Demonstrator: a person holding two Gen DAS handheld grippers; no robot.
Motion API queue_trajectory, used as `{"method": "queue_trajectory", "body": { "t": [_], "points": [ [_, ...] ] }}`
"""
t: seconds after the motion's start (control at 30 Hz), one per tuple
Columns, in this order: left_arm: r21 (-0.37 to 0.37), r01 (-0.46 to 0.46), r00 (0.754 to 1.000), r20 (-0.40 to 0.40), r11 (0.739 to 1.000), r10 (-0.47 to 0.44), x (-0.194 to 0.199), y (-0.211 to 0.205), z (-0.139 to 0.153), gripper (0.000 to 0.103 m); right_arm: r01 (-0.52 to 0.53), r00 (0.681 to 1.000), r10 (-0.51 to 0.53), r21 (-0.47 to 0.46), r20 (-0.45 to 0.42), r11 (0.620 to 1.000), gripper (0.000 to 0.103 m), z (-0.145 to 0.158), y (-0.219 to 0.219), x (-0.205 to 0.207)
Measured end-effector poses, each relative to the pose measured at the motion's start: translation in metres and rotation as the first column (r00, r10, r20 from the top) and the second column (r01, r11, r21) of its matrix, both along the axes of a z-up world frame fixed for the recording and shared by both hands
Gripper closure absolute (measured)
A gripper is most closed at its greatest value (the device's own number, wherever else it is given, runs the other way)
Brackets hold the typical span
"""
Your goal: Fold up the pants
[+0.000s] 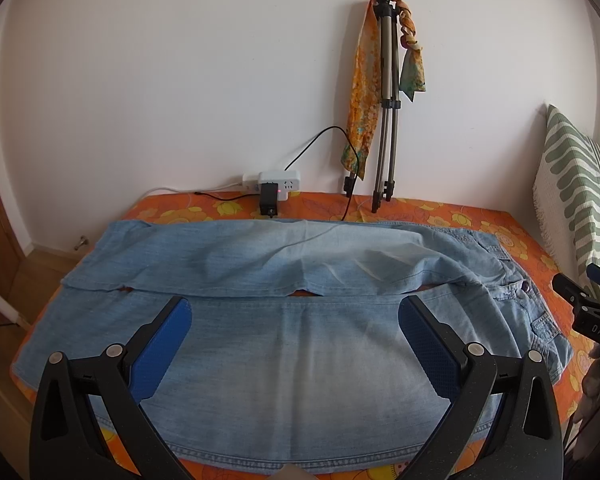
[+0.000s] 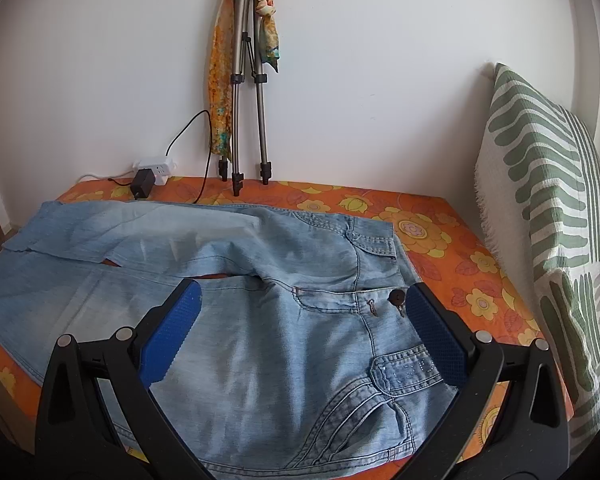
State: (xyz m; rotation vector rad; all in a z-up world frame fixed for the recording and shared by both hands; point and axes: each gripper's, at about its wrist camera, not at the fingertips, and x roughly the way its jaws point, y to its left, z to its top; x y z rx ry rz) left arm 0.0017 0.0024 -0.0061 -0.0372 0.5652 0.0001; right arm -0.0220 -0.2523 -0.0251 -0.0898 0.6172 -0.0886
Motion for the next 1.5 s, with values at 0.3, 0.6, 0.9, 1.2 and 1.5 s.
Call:
{"method": "queue_trajectory", "body": {
  "t": [0.3,0.6,0.9,1.2,1.5],
  "points": [
    [0.001,0.0,1.0,0.0,1.0,0.0,0.0001,0.0,0.0001,0.0,-0.001,1.0,0.001,0.001,0.001,1.0,0.0,-0.0002,-0.001,-0.0006],
    [0.001,0.0,1.0,0.0,1.0,0.0,0.0003,-0.0005,0.0003,0.0,-0.001,1.0,0.001,0.002,0.003,1.0,0.0,-0.0004,-0.0013,-0.001],
    [0.003,-0.005,1.0,0.0,1.0,0.005,0.0,0.0005,0.0003,0.0,0.0,1.0,0.0,0.008,0.004,1.0,0.0,0.0001,-0.0015,-0.0012],
    [0.005,-0.012,1.0,-0.005,1.0,0.012,0.0001,0.0059,-0.0022,0.0,-0.001,1.0,0.0,0.008,0.004,1.0,0.0,0.001,-0.002,-0.0017],
    [0.03,-0.022,1.0,-0.01,0.999,0.022,0.0014,0.0055,-0.0017,0.0,-0.033,0.999,0.033,0.02,0.015,0.999,0.0,0.0027,0.0031,-0.0025]
  ]
}}
